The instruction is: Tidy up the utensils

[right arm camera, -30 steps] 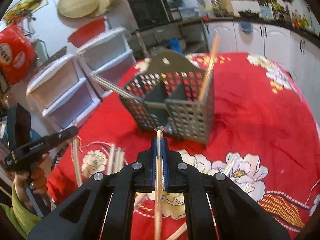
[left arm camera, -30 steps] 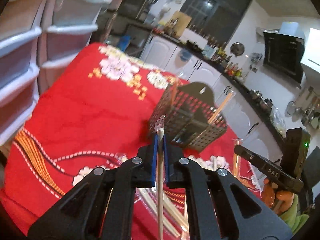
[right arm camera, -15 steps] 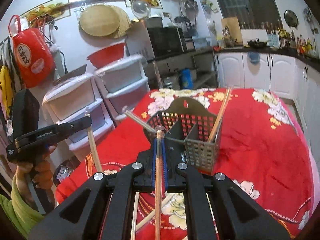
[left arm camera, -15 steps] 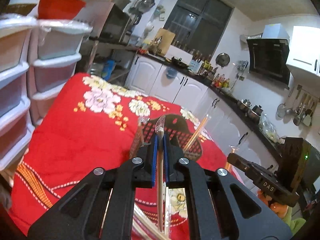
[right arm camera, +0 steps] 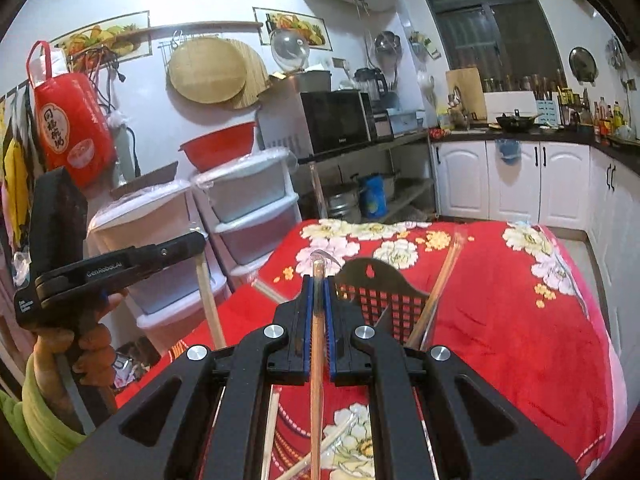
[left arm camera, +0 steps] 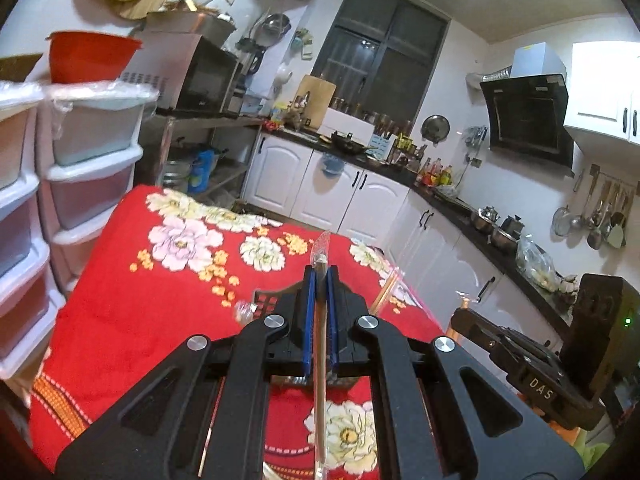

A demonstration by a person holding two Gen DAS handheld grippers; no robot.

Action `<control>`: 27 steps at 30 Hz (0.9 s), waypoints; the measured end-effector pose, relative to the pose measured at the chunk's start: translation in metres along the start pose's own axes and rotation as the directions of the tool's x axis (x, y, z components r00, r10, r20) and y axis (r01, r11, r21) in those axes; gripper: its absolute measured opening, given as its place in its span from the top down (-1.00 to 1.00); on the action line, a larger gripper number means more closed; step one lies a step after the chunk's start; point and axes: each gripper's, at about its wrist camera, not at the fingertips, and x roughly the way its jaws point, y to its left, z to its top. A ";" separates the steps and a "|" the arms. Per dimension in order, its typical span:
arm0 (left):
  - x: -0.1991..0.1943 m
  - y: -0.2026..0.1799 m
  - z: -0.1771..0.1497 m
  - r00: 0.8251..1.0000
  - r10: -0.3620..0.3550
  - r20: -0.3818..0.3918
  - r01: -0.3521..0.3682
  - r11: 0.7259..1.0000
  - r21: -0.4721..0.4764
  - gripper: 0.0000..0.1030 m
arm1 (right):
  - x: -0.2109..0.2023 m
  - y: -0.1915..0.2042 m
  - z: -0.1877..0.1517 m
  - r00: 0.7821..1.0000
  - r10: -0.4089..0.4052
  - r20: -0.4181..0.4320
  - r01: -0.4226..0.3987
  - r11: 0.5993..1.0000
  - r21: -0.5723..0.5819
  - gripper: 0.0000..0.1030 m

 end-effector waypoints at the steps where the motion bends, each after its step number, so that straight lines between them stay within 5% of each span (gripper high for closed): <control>1: 0.001 -0.002 0.003 1.000 0.000 0.007 0.000 1.000 0.005 0.97 | 0.000 0.000 0.004 1.000 -0.002 0.009 0.002 1.000 -0.005 0.89; 27: 0.044 -0.044 0.074 0.983 0.016 0.182 -0.029 0.997 0.068 0.97 | 0.032 -0.010 0.085 0.971 -0.101 0.218 0.119 0.990 -0.070 0.89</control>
